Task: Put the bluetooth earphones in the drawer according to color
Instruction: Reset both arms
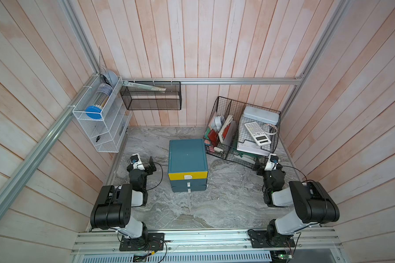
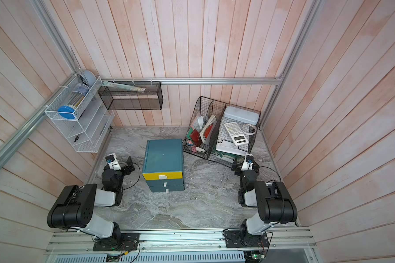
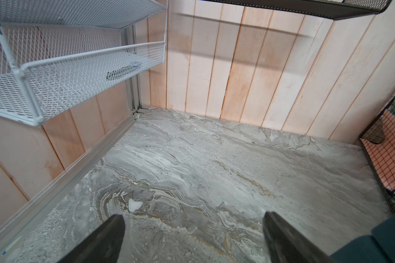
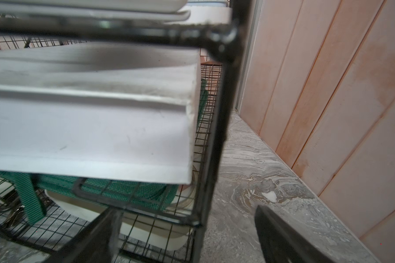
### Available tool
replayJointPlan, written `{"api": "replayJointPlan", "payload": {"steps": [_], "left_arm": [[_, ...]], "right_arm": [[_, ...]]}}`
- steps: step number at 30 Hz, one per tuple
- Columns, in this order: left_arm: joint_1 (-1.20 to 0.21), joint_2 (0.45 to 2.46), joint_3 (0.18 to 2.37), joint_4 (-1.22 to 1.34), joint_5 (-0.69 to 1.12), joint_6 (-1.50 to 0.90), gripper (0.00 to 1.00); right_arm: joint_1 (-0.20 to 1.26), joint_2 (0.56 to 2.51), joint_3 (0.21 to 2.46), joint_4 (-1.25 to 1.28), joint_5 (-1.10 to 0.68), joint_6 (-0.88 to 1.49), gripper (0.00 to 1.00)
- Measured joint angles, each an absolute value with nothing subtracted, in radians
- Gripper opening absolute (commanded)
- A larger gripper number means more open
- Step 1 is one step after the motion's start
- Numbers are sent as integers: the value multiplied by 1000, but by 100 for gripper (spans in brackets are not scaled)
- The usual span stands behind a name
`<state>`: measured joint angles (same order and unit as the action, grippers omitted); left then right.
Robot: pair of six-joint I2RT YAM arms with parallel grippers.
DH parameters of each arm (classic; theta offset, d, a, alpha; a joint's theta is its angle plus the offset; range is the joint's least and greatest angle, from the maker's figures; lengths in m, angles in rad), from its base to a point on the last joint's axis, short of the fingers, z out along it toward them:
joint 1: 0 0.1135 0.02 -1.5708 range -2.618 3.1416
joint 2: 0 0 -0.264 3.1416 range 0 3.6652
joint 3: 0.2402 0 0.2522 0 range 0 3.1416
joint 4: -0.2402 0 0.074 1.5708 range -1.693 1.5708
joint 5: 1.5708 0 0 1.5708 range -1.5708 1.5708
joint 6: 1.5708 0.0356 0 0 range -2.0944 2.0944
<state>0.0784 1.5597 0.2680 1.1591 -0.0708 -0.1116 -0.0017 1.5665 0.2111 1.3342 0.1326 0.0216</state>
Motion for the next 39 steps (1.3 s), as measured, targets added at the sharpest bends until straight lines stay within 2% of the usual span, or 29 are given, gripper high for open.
{"api": "replayJointPlan", "payload": {"steps": [11,19,27,30,39], "left_arm": [[78,1560,268,1160,-71,-112,100],[78,1472,113,1306,-163,-132,100],[78,1532,159,1325,-170,-138,100],[74,1546,231,1239,-174,-137,100],[57,1549,263,1184,-172,-123,100]], "right_arm": [[-2,1564,208,1336,133,23,98],[-2,1402,136,1340,131,25,98],[-2,1496,154,1345,137,26,98],[-1,1550,183,1341,142,28,98],[-2,1552,185,1336,176,34,98]]}}
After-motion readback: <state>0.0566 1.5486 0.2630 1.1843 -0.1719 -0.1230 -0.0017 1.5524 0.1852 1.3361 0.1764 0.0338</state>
